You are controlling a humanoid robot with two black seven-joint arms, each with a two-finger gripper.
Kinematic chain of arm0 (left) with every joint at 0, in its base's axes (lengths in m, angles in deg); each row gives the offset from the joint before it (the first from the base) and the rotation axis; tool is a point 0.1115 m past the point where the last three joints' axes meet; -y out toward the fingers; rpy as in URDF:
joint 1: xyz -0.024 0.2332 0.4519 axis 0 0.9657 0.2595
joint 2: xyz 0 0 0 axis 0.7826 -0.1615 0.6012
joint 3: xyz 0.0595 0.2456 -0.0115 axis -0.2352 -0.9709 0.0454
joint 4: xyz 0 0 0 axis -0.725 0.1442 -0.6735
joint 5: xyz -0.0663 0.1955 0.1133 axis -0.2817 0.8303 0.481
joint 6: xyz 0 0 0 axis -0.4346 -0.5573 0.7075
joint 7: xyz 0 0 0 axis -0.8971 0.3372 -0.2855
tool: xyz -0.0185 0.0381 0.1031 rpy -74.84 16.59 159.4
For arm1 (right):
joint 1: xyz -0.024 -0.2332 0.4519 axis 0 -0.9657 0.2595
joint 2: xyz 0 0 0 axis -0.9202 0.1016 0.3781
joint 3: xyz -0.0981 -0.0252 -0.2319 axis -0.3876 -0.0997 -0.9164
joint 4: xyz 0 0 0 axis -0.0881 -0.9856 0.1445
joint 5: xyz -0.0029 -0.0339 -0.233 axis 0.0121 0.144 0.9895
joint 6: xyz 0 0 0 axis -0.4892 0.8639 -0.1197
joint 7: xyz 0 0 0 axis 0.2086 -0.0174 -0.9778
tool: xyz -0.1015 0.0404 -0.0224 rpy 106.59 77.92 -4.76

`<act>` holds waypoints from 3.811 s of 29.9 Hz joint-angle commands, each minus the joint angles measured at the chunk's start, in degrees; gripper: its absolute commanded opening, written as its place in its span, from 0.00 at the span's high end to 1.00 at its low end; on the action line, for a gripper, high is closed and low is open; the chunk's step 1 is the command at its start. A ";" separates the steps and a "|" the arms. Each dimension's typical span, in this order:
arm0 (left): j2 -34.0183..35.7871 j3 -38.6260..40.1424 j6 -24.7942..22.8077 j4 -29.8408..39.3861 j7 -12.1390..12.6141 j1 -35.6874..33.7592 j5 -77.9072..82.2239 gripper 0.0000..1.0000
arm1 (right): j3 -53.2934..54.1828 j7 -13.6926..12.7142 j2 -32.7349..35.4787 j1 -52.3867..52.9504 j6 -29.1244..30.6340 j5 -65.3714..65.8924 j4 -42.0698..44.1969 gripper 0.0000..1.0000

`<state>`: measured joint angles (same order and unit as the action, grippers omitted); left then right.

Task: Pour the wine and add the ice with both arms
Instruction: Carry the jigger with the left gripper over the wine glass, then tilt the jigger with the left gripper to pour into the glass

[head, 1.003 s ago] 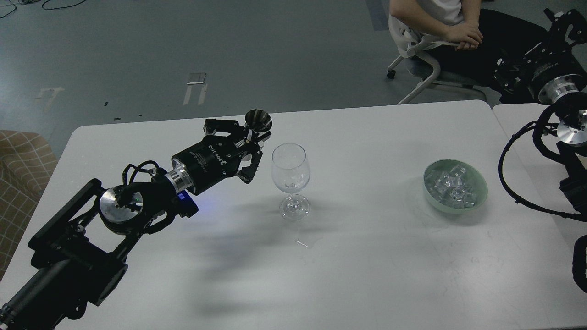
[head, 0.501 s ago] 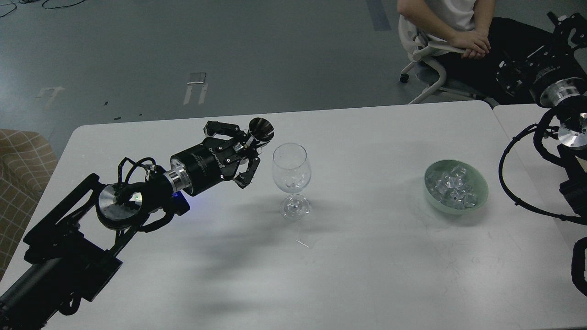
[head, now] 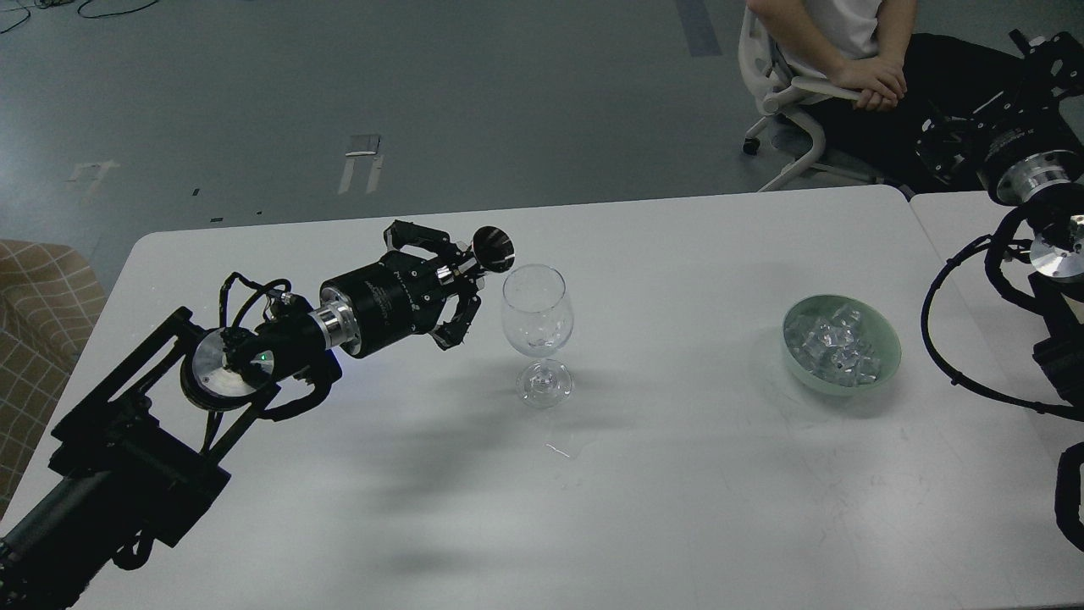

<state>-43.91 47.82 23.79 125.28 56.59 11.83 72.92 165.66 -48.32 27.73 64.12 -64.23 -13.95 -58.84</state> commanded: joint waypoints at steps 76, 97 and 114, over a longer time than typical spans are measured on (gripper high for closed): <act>1.95 -3.82 0.55 8.13 3.82 -6.12 35.26 1.00 | -0.09 -0.07 -0.44 -1.88 0.82 0.00 0.17 0.00; 2.13 -3.91 0.55 12.52 3.82 -7.17 39.74 1.00 | -0.09 -0.25 -0.44 -1.79 0.91 0.00 -0.01 0.00; 1.95 -5.14 -0.06 15.25 3.82 -7.26 51.24 1.00 | -0.09 -0.25 -0.35 -1.79 1.00 0.00 0.17 0.00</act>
<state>-41.95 42.70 23.81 140.08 60.42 4.51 122.57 165.57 -48.57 27.32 62.33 -63.31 -13.95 -58.77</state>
